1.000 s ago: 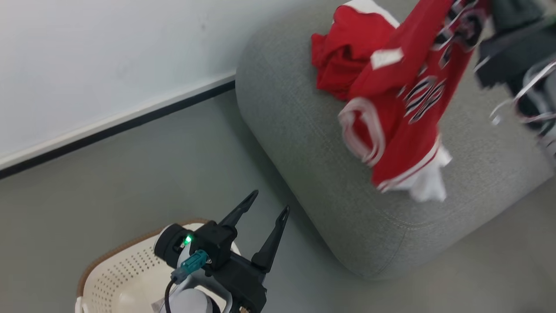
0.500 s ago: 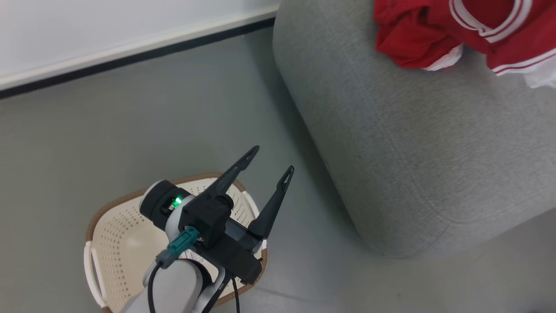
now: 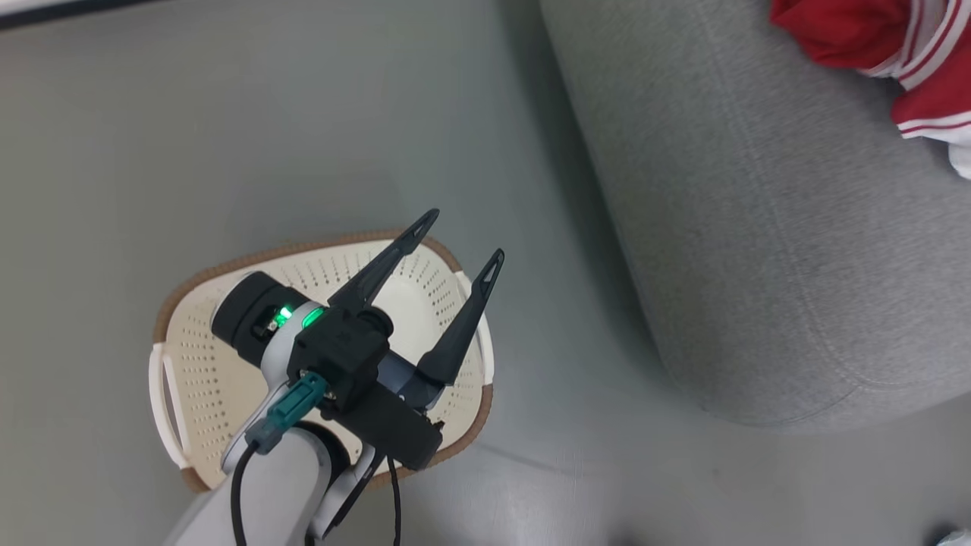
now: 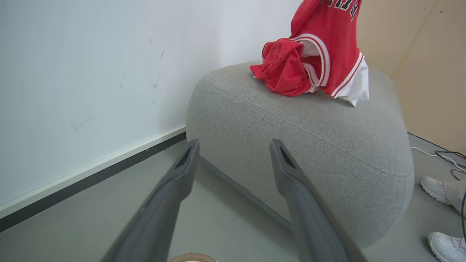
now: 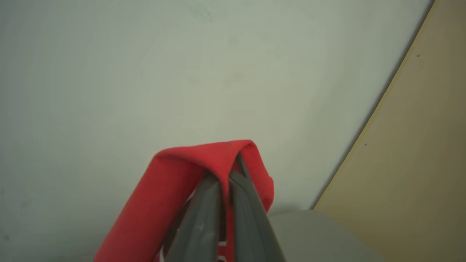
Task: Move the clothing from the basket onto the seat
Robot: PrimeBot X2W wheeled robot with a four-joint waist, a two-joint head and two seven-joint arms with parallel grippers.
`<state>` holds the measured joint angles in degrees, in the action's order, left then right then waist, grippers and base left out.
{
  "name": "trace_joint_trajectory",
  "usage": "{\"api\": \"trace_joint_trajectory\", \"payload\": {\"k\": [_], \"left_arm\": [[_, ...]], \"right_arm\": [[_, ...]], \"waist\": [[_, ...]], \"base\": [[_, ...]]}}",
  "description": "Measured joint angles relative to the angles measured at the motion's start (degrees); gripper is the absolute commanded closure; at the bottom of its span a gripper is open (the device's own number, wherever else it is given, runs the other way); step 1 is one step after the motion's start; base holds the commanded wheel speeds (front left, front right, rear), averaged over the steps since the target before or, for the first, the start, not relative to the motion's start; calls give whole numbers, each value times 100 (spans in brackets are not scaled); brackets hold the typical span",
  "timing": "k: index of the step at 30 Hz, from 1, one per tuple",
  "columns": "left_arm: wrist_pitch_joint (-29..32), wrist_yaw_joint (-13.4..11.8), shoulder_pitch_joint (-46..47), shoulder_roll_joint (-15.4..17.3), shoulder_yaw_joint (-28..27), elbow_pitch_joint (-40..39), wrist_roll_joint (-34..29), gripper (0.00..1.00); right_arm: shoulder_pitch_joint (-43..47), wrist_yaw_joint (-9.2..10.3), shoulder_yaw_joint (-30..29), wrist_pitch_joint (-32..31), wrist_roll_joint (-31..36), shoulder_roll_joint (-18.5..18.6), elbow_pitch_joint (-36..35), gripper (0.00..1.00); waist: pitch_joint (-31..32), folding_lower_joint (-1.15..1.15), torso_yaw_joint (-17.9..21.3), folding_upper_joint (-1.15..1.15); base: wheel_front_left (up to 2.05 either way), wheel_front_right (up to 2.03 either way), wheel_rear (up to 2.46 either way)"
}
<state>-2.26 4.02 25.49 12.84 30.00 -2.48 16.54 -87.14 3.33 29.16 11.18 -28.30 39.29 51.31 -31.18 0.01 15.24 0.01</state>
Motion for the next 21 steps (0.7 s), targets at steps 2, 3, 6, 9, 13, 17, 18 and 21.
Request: {"api": "trace_joint_trajectory", "payload": {"k": [2, 3, 6, 9, 13, 17, 18, 21], "left_arm": [[36, 0, 29, 3, 3, -19, -5, 0], [75, 0, 29, 19, 2, -24, -11, 0], [121, -1, 49, 54, -7, -52, -18, 0], [157, -4, 137, 100, -35, -99, -18, 0], [192, -4, 152, 130, -52, -105, -43, 0], [199, -7, 154, 166, -102, -102, -44, 0], [199, -7, 154, 178, -123, -101, -44, 0], [214, -5, 157, 197, -126, -77, -43, 0]], "right_arm": [[113, 19, 4, 2, -22, -92, 158, 100], [182, 20, 15, 7, -42, -166, 250, 100], [369, 24, 45, 8, -89, -402, 483, 100], [503, 25, 96, 26, -101, -608, 661, 100], [739, 9, 264, 52, -90, -824, 893, 100], [805, -90, 346, 57, -89, -1026, 1058, 100], [801, -111, 370, 58, -82, -1066, 1077, 100], [802, -192, 443, 103, -37, -1165, 1187, 65]], "waist": [[-123, 0, -38, 0], [-180, 0, -58, 0], [-339, 0, -124, -1], [-476, 0, -194, -1], [-618, 0, -282, -1], [-707, 0, -331, -1], [-720, 0, -327, 0], [-729, 0, -290, 0]], "base": [[0, 0, 0], [0, 0, 0], [0, 0, 0], [0, 0, 0], [0, 0, 0], [0, 0, 0], [0, 0, 0], [0, 0, 0]]}}
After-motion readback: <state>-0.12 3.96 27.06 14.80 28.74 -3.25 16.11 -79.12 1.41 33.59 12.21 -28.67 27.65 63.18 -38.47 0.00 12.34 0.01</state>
